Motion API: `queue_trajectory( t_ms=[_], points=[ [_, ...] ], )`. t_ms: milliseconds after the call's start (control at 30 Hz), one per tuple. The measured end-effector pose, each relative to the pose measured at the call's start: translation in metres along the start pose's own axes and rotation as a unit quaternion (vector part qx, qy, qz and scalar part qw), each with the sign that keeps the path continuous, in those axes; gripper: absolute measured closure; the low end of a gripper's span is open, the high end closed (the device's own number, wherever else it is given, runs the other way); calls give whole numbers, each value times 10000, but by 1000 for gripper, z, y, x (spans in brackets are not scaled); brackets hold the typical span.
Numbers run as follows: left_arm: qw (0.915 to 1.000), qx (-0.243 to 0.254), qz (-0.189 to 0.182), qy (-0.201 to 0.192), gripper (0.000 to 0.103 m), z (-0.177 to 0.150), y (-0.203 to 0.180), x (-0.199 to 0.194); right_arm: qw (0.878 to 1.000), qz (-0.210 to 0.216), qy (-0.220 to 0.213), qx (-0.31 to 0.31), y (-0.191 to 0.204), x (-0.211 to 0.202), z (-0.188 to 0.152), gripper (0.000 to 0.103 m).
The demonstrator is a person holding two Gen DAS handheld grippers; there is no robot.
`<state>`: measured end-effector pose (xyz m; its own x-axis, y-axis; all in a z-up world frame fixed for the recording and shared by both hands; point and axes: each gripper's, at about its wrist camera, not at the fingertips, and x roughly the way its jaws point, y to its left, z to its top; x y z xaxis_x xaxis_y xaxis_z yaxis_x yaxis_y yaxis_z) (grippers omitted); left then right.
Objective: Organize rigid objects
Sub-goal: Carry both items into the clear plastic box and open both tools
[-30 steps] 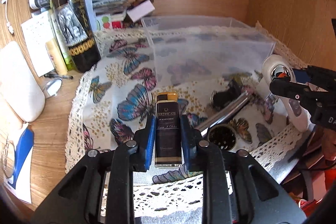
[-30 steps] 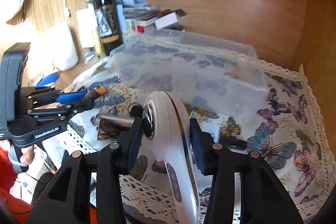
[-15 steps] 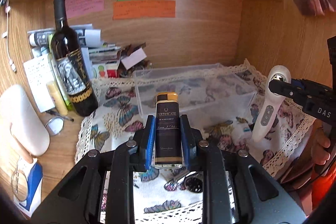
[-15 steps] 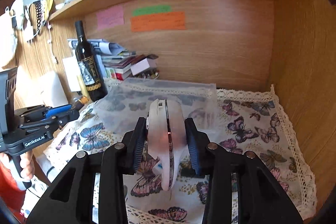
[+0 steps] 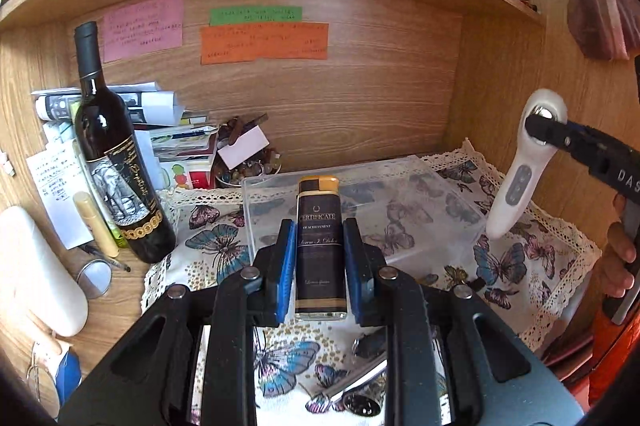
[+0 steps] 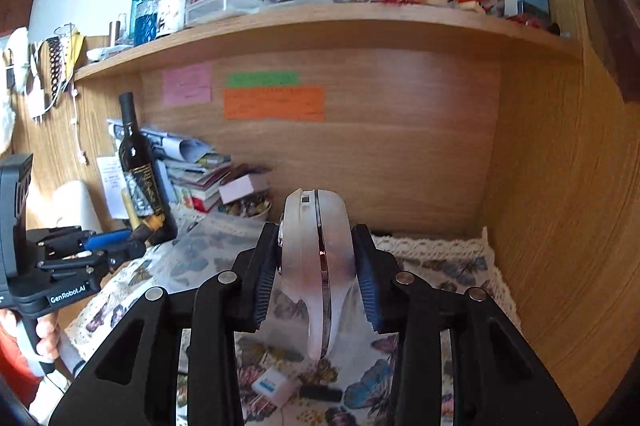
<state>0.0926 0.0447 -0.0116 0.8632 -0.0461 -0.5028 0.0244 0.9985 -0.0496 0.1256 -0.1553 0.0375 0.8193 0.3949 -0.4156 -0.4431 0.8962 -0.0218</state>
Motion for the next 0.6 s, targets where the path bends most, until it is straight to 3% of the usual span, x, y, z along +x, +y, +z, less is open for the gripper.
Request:
queue_trajectory(
  t_ms=[267,600],
  points=[
    [9994,-145,-133,294,80,15,12,34,9993,-197,218,-236,2,40,7,69],
    [9937,-241,-185,1078,80,9,25,98,9910,-21,1164,-663,16,106,-9,69]
  ],
)
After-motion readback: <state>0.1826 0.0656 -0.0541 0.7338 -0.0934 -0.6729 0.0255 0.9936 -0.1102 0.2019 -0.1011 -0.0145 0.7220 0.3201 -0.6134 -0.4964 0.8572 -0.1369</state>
